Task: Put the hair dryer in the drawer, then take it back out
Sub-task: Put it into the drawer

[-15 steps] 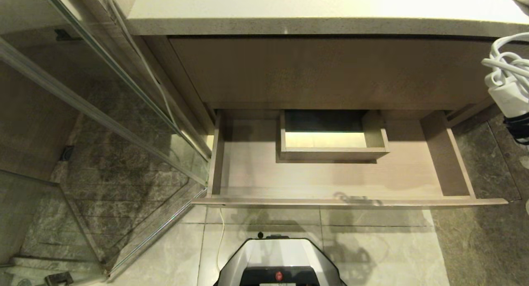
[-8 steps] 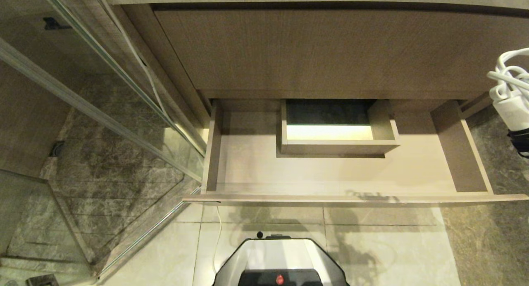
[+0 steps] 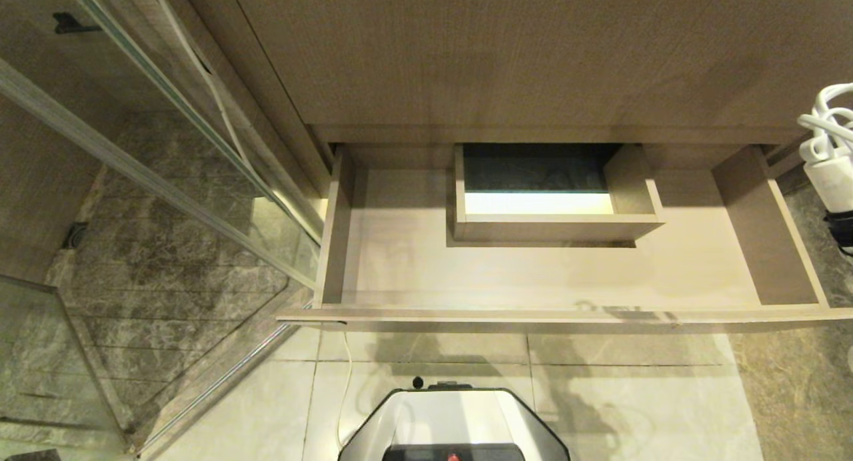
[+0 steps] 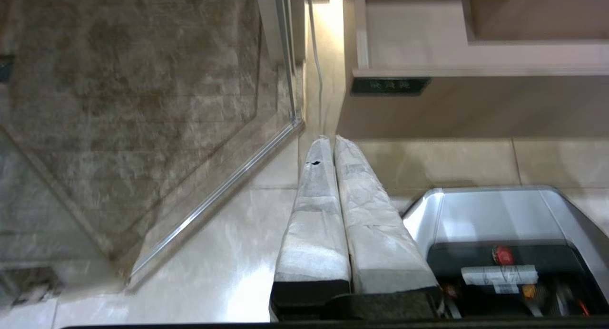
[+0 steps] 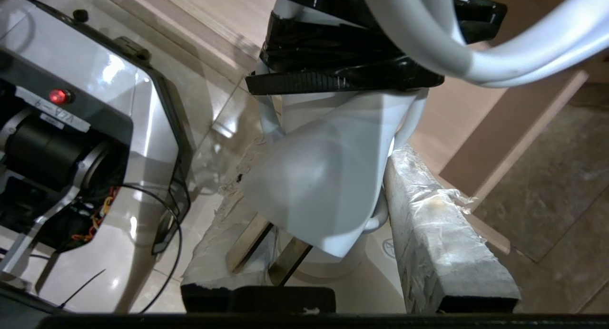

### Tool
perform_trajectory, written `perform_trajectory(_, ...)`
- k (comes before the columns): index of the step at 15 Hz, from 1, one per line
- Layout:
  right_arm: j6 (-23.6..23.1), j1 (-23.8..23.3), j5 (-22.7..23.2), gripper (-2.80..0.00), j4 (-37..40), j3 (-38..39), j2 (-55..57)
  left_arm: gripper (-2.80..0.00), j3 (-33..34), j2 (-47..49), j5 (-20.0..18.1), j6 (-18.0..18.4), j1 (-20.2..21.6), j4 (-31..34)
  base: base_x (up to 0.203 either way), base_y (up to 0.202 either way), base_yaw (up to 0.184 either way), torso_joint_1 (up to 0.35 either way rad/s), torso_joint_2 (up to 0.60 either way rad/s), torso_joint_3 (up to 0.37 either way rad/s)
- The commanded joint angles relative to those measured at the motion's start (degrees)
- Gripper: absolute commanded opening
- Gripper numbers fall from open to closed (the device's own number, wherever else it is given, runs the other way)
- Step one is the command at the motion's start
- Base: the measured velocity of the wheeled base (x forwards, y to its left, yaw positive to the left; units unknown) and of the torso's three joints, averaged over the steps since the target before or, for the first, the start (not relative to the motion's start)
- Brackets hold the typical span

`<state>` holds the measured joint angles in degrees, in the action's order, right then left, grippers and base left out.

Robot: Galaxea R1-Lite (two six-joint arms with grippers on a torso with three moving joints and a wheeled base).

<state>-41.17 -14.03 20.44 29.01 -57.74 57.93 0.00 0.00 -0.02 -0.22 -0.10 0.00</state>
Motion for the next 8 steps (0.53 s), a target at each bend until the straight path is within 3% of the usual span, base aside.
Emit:
perform_trajectory(1, -0.04, -0.66, 0.1, -2.8, -0.7, 0.91, 0.19, -2.8, 0.04, 0.0, -0.06, -0.04, 0.01, -0.09, 0.0, 0.0, 0.0, -0.014, 0.35, 0.276)
perform_trajectory(8, 0.04, -4.25, 0.12, -2.8, -1.15, 1.67, 2.1, -2.8, 0.0, 0.0, -0.06, -0.04, 0.01, -0.09, 0.0, 0.0, 0.0, -0.048, 0.39, 0.332)
